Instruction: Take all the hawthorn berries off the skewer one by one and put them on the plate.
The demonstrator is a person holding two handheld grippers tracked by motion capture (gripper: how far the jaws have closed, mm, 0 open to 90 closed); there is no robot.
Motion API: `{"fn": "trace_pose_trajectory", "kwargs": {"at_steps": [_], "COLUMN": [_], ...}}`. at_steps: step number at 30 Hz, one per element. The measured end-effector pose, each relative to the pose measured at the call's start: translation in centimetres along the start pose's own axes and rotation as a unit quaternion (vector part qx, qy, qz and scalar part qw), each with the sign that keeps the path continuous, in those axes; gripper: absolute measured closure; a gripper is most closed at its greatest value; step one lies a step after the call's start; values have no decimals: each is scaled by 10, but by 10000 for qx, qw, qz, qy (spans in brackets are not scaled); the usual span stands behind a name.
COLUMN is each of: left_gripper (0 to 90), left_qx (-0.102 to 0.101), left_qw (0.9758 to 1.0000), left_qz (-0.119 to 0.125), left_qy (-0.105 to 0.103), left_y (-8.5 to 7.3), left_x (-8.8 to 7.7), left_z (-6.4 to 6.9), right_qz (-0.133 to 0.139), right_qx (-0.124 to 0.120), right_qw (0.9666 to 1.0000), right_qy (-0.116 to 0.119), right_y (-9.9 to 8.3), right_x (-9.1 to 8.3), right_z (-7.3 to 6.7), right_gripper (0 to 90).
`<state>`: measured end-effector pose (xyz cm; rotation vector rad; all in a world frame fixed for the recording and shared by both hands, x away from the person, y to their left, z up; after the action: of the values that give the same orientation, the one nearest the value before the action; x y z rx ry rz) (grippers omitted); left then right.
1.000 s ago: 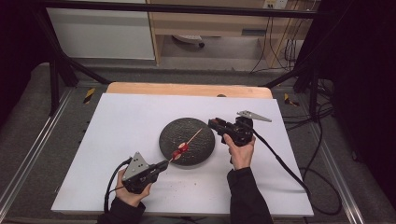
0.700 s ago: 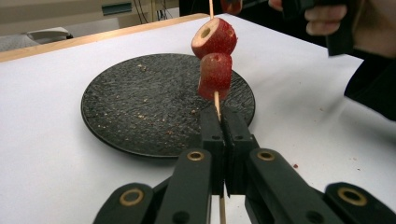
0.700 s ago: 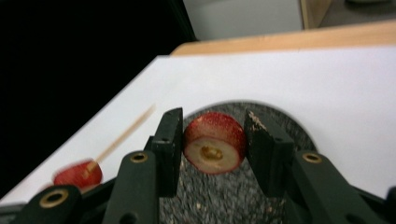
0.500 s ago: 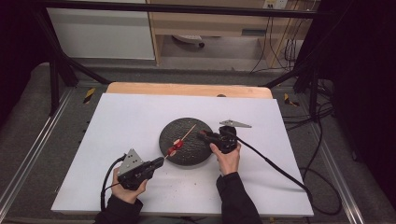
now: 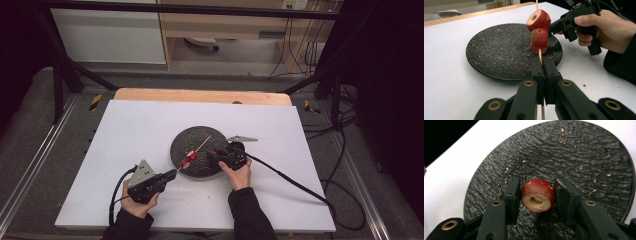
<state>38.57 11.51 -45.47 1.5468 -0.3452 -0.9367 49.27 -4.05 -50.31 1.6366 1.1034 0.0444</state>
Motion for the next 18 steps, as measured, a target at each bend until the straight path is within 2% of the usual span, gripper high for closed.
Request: {"fn": "trace_pose_trajectory", "kwargs": {"at_steps": [4,10,15,18], "left_gripper": [884,884,884,884], "left_qx": [-2,-12,8,17], "left_qw": [10000,10000,10000,10000], "left_qz": [-15,-19,-28,-29], "left_qy": [-7,-1,-14,-14], "left_y": [-1,-1,-1,-1], "left_x": [1,1,1,1], "left_z": [1,0,2,2], "right_qz": [-9,187,396,482], "right_qx": [-27,-185,-261,-276], "right_qw": [10000,9996,9985,9974], "right_qy": [2,67,270,455], "right_y": [0,13,23,25], "right_x": [-1,-18,-36,-43], "right_z": [-1,-8,-19,-28], "right_gripper": [535,440,275,140]}}
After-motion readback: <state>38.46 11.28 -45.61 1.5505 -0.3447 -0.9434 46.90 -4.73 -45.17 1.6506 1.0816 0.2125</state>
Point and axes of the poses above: each handheld gripper's, and its own axes: x roughly forward along the jaws, y roughly out of its top, z roughly to its right, the point moved 10 cm from there along x, roughly forward along the jaws, and after that the axes turned 3 degrees about z, right-handed, at the moved point
